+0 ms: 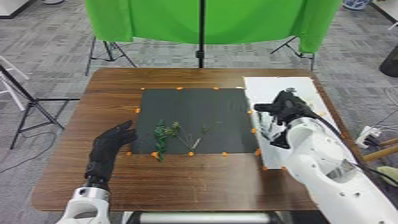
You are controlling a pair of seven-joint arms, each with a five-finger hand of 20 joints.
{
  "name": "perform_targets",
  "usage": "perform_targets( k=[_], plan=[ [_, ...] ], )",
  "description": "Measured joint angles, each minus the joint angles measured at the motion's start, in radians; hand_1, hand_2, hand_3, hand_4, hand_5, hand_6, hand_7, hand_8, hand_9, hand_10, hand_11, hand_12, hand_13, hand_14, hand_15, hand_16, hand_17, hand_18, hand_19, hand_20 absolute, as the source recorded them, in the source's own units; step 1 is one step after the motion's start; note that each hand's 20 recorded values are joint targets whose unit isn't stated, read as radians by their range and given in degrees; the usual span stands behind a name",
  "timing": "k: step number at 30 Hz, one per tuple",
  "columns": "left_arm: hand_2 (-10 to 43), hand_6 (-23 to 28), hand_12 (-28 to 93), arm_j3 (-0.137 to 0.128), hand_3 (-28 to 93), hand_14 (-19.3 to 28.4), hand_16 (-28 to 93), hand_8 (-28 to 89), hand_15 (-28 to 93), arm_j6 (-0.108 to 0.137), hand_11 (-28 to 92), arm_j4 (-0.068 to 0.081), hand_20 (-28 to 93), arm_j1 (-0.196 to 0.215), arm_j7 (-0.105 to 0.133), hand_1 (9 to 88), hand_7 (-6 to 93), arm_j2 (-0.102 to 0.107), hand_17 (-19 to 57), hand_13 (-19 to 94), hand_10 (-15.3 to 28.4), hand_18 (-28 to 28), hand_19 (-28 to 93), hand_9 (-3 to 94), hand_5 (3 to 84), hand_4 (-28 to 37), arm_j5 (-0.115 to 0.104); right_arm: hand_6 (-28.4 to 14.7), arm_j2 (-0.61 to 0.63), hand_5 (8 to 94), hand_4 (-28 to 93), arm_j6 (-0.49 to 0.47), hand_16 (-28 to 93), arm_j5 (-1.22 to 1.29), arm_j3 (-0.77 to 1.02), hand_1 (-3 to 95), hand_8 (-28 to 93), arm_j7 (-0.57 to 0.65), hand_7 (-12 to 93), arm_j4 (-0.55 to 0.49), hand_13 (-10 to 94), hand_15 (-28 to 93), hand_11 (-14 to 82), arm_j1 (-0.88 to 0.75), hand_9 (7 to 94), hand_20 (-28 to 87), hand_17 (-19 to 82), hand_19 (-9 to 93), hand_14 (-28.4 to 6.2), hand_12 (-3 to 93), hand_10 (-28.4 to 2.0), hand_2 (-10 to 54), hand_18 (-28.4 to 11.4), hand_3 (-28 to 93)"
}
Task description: Arrange flowers
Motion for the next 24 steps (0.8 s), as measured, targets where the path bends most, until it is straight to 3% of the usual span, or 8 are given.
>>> perform_targets(
  k=[11, 17, 24],
  plan=[
    [2.5, 5.0, 12, 0.0, 67, 18.8, -5, -6, 35, 0.0, 22, 0.0, 19, 0.0, -0.002, 24.2, 11.7, 0.0, 0.3, 34, 14.0, 14.0, 17, 45.3, 46.1, -27.1, 0.001, -6.8, -0.002, 80.8, -10, -0.062, 34, -0.013, -0.009, 15.9, -5, 0.042, 16, 0.079, 94, 64, 44.9, 0.009, 91.3, 64, 73, 93, -3.7, 26.8, -12.3, -3.6, -11.0, 60],
    [2.5, 5.1, 12, 0.001, 67, 18.7, -4, -6, 35, -0.001, 22, 0.0, 19, -0.001, -0.003, 24.2, 11.8, 0.0, 0.3, 34, 14.0, 14.0, 17, 45.3, 46.2, -27.0, 0.001, -7.2, -0.014, 81.2, -11, -0.08, 33, -0.065, -0.056, 16.9, -5, 0.05, 16, 0.123, 94, 64, 43.8, 0.066, 91.8, 60, 73, 93, -3.3, 26.7, -12.9, -9.2, -10.0, 59],
    [2.6, 5.1, 12, 0.002, 67, 18.7, -5, -6, 35, -0.002, 22, 0.0, 19, -0.002, -0.008, 24.3, 11.7, 0.0, 0.3, 34, 14.0, 14.0, 17, 45.3, 46.2, -27.0, 0.001, -7.2, -0.015, 81.0, -10, -0.155, 33, -0.193, -0.149, 25.9, -5, 0.061, 17, 0.152, 94, 63, 43.3, 0.126, 91.3, 58, 73, 93, -2.8, 26.7, -12.7, -9.5, -9.1, 56]
  ],
)
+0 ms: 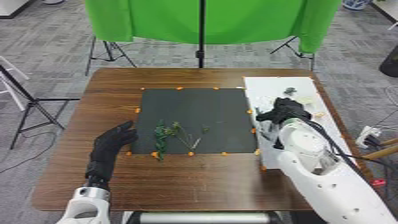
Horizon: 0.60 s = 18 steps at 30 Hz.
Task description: Arrange flowers
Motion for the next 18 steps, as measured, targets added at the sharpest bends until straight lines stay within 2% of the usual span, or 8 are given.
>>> perform_targets(
  k=[3, 10, 12, 13, 14, 18],
  plan=[
    [2.6, 5.1, 12, 0.001, 67, 18.7, -4, -6, 35, -0.002, 22, 0.0, 19, -0.001, -0.002, 24.2, 11.7, 0.0, 0.3, 34, 14.1, 14.0, 17, 45.3, 46.2, -27.0, 0.0, -7.1, 0.0, 80.8, -10, -0.048, 33, -0.031, -0.039, 29.0, -4, 0.006, 17, 0.01, 94, 63, 43.4, 0.032, 91.3, 57, 73, 93, -2.5, 26.5, -12.6, -9.5, -8.7, 56],
    [2.5, 5.2, 12, 0.001, 67, 18.7, -4, -6, 35, -0.002, 22, 0.0, 19, -0.001, -0.002, 24.2, 11.6, 0.001, 0.3, 34, 14.0, 14.0, 17, 45.2, 46.2, -26.9, 0.0, -5.9, -0.011, 81.5, -6, -0.052, 31, -0.035, -0.052, 38.1, -4, 0.009, 22, 0.024, 94, 64, 44.3, 0.046, 91.8, 56, 74, 93, -1.8, 26.1, -11.9, -9.5, -8.1, 61],
    [2.5, 5.2, 12, 0.001, 67, 18.7, -4, -6, 35, -0.002, 22, 0.0, 19, -0.001, -0.003, 24.3, 11.6, 0.001, 0.3, 34, 14.0, 14.0, 17, 45.2, 46.2, -26.9, 0.0, -5.6, -0.015, 81.7, -4, -0.052, 30, -0.034, -0.05, 42.3, 11, 0.01, 22, 0.026, 94, 65, 45.0, 0.046, 92.3, 56, 74, 93, -1.8, 25.6, -11.4, -9.5, -8.1, 58],
    [2.5, 5.2, 12, 0.001, 67, 18.7, -4, -6, 35, -0.002, 22, 0.0, 19, -0.001, -0.004, 24.3, 11.6, 0.001, 0.3, 34, 14.0, 14.0, 17, 45.2, 46.2, -26.9, 0.001, -5.0, -0.017, 82.6, 2, -0.052, 29, -0.033, -0.049, 49.3, 21, 0.01, 23, 0.027, 94, 66, 45.5, 0.046, 92.9, 56, 75, 93, -1.8, 25.5, -10.8, -9.5, -8.1, 50],
    [2.5, 5.1, 12, 0.001, 67, 18.7, -4, -6, 35, -0.002, 22, 0.0, 19, -0.001, -0.006, 24.3, 11.6, 0.001, 0.3, 34, 14.0, 14.0, 17, 45.1, 46.2, -26.9, 0.001, -4.1, -0.02, 83.1, 4, -0.049, 28, -0.031, -0.048, 52.7, 25, 0.009, 25, 0.029, 94, 67, 45.9, 0.046, 93.4, 57, 75, 93, -1.8, 25.4, -10.5, -9.5, -8.2, 50],
    [2.5, 5.2, 12, 0.001, 67, 18.7, -4, -6, 35, -0.004, 22, -0.001, 19, 0.0, -0.012, 24.3, 11.5, 0.001, 0.2, 34, 14.1, 14.0, 17, 44.8, 46.2, -26.8, 0.002, -3.0, -0.04, 83.2, 5, -0.012, 28, -0.004, -0.047, 54.3, 26, -0.017, 29, 0.038, 94, 70, 47.8, 0.043, 93.7, 59, 76, 93, -2.0, 25.5, -9.8, -9.5, -8.8, 55]
  ],
)
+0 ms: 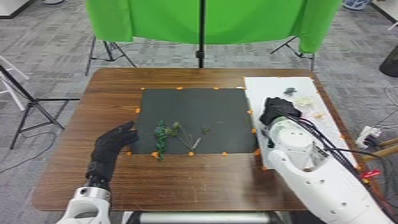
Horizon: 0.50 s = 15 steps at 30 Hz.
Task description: Arrange flowers
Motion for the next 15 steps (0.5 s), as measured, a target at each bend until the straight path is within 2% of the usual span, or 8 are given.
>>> perform_targets(
  k=[10, 15],
  plan=[
    [2.5, 5.4, 12, -0.001, 67, 18.5, -4, -6, 35, -0.001, 22, -0.002, 19, 0.003, -0.002, 24.6, 11.4, -0.001, 0.3, 33, 14.0, 13.9, 17, 44.5, 46.4, -26.5, 0.001, -4.0, -0.007, 82.0, 9, 0.182, 28, 0.002, 0.028, 52.2, 27, -0.053, 36, 0.014, 94, 73, 52.5, -0.057, 93.3, 65, 77, 93, -1.9, 25.4, -9.3, -9.5, -9.8, 61],
    [2.6, 5.5, 12, -0.002, 67, 18.5, -4, -6, 35, -0.001, 22, -0.005, 19, 0.008, -0.001, 24.7, 11.4, -0.001, 0.2, 33, 14.0, 13.9, 17, 44.5, 46.5, -26.5, 0.001, -4.5, 0.01, 81.7, 9, 0.245, 28, 0.024, 0.043, 52.0, 27, -0.089, 37, -0.024, 94, 74, 53.1, -0.108, 93.2, 66, 77, 93, -1.8, 25.0, -9.4, -9.5, -10.1, 61]
  ],
)
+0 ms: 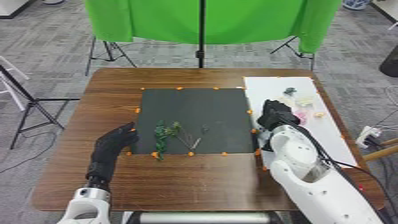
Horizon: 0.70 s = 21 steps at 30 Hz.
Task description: Arrange flowers
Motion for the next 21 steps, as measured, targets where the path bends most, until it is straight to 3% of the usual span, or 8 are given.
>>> perform_targets(
  k=[10, 21],
  plan=[
    [2.6, 5.5, 12, 0.001, 67, 18.6, -4, -6, 35, 0.0, 22, -0.001, 19, 0.003, 0.003, 24.7, 11.5, -0.002, 0.2, 33, 14.0, 14.0, 17, 44.5, 46.5, -26.4, 0.0, -4.9, 0.027, 81.7, 9, 0.096, 28, 0.079, -0.033, 52.2, 27, -0.074, 37, -0.154, 94, 74, 53.9, -0.041, 93.1, 66, 77, 93, -1.6, 24.7, -9.4, -9.5, -10.1, 61],
    [0.6, 5.4, 12, 0.001, 68, 18.7, -4, -6, 35, -0.001, 22, -0.001, 19, 0.002, 0.005, 23.6, 10.9, -0.004, 0.2, 33, 13.9, 14.1, 17, 44.4, 46.0, -25.6, 0.0, -3.7, -0.003, 80.5, 6, 0.088, 28, 0.114, -0.117, 52.4, 24, -0.139, 38, -0.155, 94, 73, 54.3, -0.025, 92.2, 67, 76, 93, -1.5, 25.3, -9.1, -9.5, -9.6, 60]
  ],
)
